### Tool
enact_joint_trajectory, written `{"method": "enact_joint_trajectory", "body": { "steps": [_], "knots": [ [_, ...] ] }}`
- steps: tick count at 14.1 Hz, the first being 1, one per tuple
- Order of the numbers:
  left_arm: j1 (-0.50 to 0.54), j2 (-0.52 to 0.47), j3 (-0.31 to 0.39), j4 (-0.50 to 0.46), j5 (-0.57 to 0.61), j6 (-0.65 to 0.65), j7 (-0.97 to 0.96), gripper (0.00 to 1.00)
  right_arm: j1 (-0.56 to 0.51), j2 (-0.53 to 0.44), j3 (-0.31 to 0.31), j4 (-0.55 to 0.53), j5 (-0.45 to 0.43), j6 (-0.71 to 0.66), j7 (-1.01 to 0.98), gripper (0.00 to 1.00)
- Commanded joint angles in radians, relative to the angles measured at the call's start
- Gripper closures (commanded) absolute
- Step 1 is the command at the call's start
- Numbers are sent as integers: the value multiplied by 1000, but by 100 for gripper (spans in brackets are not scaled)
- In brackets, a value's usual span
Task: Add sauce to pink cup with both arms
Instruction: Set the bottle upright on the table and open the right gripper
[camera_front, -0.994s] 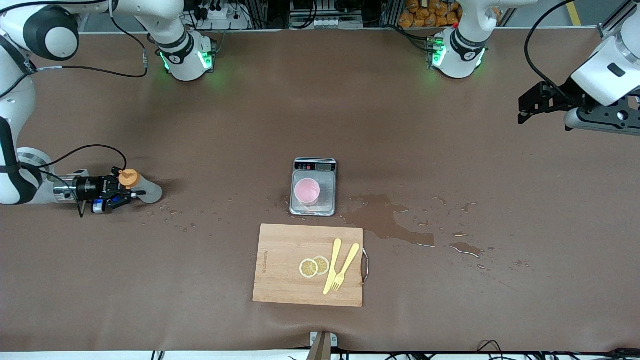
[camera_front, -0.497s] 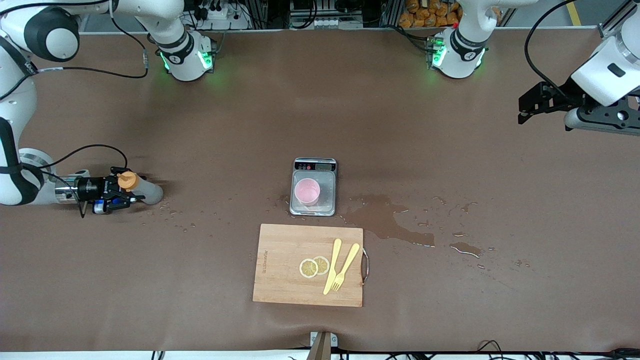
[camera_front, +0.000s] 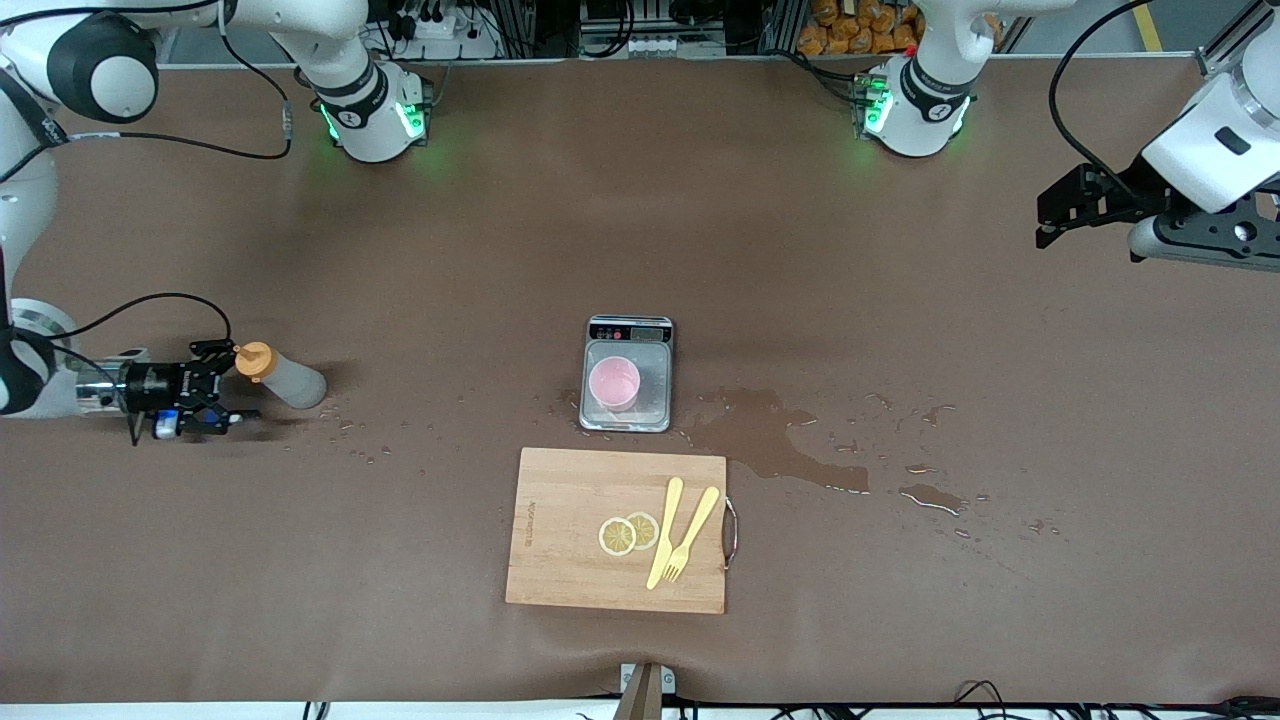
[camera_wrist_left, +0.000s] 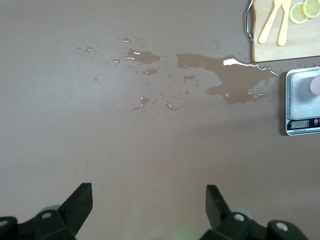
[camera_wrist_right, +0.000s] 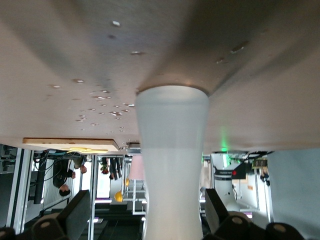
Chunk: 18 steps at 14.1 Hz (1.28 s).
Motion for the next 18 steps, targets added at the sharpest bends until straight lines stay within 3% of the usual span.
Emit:
{"method": "enact_joint_trajectory", "body": {
  "steps": [1,6,11,18],
  "knots": [
    [6,4,1,15,-12,-18,19,0,-61,-4,15,78,-62,-38,25,0],
    [11,4,1,15,-18,-18,19,0,-61,-21,17,258,-200,-84,25,0],
    [20,2,1,15,-31,-18,19,0,91,-79,15,388,-332,-127,27,0],
    [26,1,1,17,-31,-18,17,0,284,-223,20,399,-411,-130,25,0]
  ]
}}
